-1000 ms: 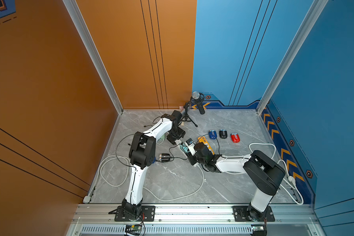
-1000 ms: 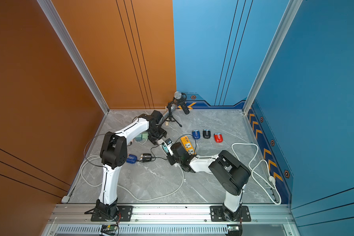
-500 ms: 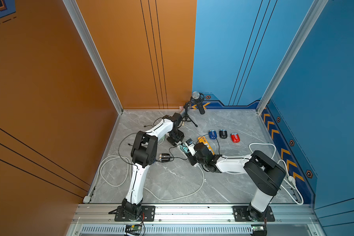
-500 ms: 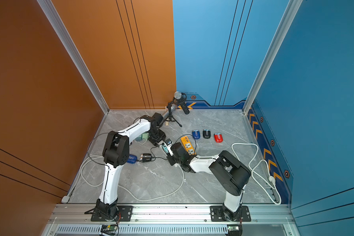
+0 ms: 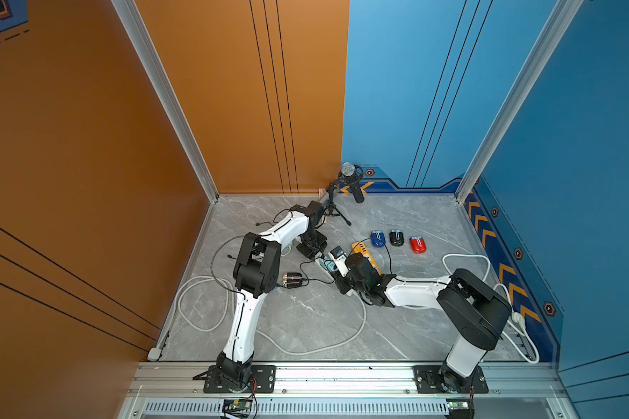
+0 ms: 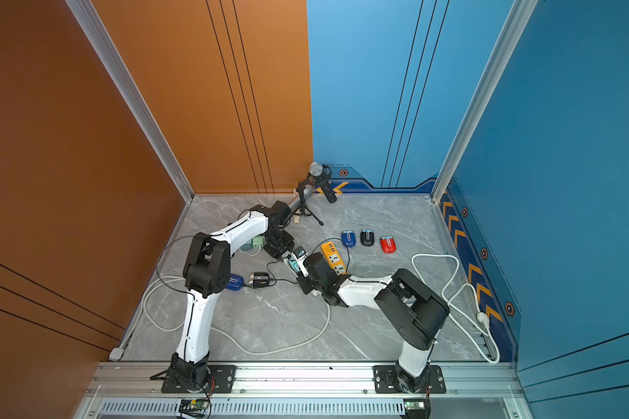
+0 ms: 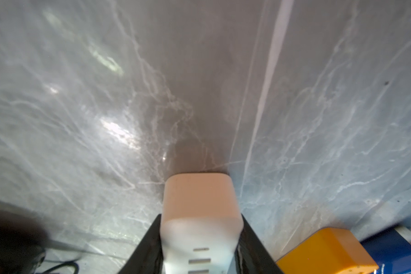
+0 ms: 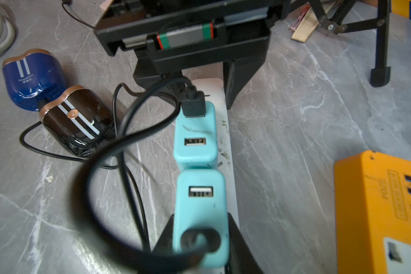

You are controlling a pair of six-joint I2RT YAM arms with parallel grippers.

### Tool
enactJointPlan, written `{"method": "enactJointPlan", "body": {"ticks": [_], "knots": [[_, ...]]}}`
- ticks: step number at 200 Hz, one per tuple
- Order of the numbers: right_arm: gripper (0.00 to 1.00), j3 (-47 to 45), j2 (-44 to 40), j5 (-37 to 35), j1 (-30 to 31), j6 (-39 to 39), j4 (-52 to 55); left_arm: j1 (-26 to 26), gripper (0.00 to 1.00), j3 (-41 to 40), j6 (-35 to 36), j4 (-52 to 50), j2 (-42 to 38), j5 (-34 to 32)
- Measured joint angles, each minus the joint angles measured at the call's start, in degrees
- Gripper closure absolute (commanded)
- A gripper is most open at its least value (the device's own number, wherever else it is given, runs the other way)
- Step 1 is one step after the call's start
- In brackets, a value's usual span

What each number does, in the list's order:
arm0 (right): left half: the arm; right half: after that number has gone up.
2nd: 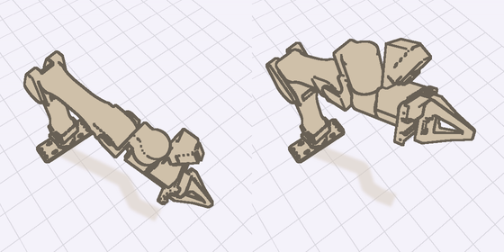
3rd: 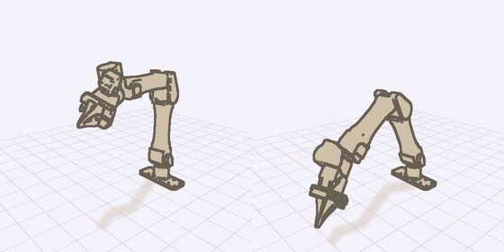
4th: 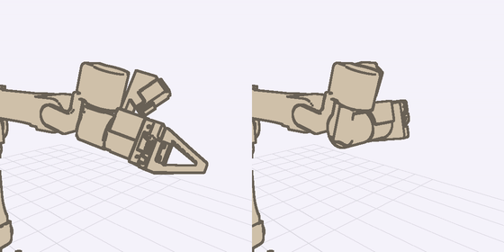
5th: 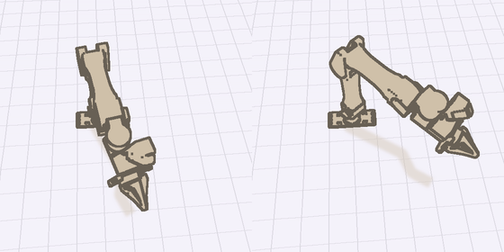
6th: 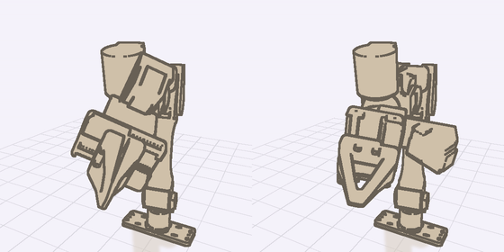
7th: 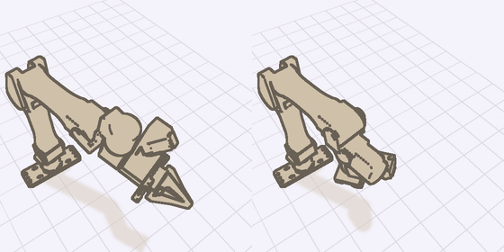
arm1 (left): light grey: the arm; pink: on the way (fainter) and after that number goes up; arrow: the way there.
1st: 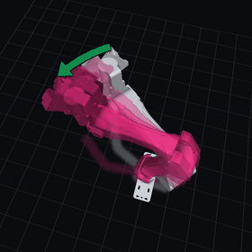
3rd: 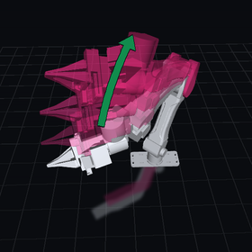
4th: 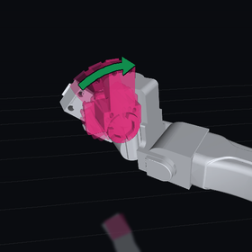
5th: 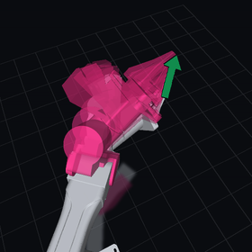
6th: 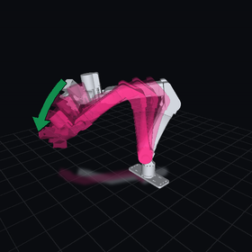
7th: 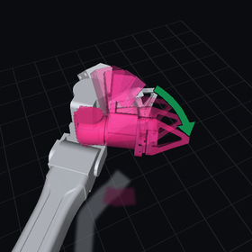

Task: Unplug the electric shaver
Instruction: Remove the plug from the socket.

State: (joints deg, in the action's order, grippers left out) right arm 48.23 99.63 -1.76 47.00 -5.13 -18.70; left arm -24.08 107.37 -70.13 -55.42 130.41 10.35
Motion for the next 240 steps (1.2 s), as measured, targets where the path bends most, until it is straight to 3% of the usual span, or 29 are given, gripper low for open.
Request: {"method": "enactJointPlan", "body": {"ticks": [57,120,186,240], "knots": [[0.76,0.0,-0.96,2.05,-1.31,-4.15,1.66,-1.11,0.92,-0.13,0.22,0.09,-0.2,-1.36],[0.78,0.0,-0.96,5.38,-2.64,-7.87,1.68,-2.19,0.92,-0.13,0.24,0.31,-0.22,-3.96],[0.81,-0.26,-2.36,-5.9,2.4,0.9,3.76,-2.91,0.92,-0.13,0.2,0.11,-0.31,-3.85],[0.82,-1.22,-3.02,-7.65,2.91,1.57,3.34,-3.28,0.92,-0.13,0.17,0.28,-0.33,-3.63]]}}
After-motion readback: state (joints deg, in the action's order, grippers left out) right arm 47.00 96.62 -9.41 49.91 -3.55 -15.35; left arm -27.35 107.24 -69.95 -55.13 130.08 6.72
